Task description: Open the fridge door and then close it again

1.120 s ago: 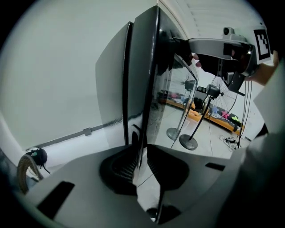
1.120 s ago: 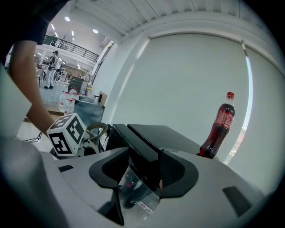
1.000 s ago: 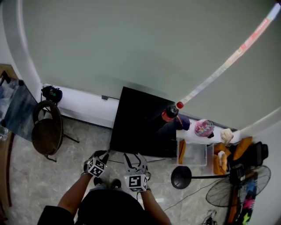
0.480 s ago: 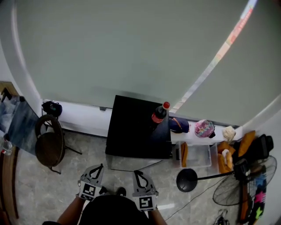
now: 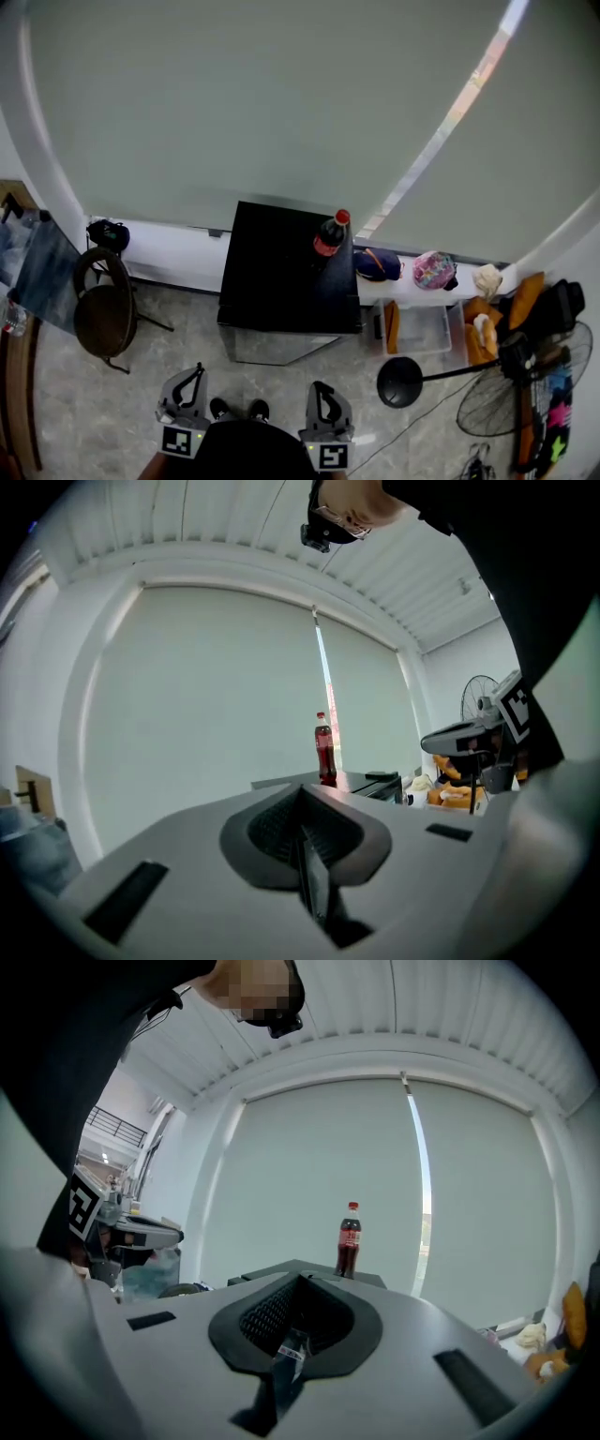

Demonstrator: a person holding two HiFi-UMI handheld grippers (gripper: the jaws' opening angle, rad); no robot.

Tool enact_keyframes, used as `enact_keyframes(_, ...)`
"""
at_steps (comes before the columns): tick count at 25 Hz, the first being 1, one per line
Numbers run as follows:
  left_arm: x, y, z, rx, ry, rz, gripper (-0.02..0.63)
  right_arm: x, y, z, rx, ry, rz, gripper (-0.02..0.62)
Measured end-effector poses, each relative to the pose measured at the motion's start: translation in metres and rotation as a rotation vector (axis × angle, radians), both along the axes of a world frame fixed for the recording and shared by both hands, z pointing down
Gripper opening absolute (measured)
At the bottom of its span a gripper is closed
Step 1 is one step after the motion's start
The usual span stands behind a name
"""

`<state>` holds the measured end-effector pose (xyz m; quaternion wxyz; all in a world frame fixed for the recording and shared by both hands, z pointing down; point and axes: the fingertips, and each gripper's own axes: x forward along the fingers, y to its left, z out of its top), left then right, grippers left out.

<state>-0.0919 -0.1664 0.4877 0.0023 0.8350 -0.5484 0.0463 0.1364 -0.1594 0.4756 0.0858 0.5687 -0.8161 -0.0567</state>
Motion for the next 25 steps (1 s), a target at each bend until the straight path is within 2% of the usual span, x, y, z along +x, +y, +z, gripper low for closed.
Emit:
enact_keyframes(3,-0.004,0.000,-0.003,-0.011,0.017,-0.016,0.006,0.012,-0.001,-0.003,0.011,-0.078,0.042,0.011)
enact_keyframes(7,-0.001,-0.001,-0.008,0.006,-0.016,-0.017,0.006,0.014,-0.004,-0.008,0.040,-0.068,0.034,0.011)
enact_keyframes(14,0.002,-0.002,-0.009,-0.008,0.023,-0.015,0.006,0.017,-0.006,-0.012,0.026,-0.130,0.051,0.011)
enact_keyframes(20,0.003,-0.002,-0.012,0.017,0.015,-0.014,0.006,0.017,-0.003,-0.016,0.034,-0.126,0.041,0.011)
enact_keyframes(25,0.003,-0.001,-0.010,0.001,0.015,-0.013,0.006,0.017,-0.001,-0.018,0.041,-0.125,0.033,0.011)
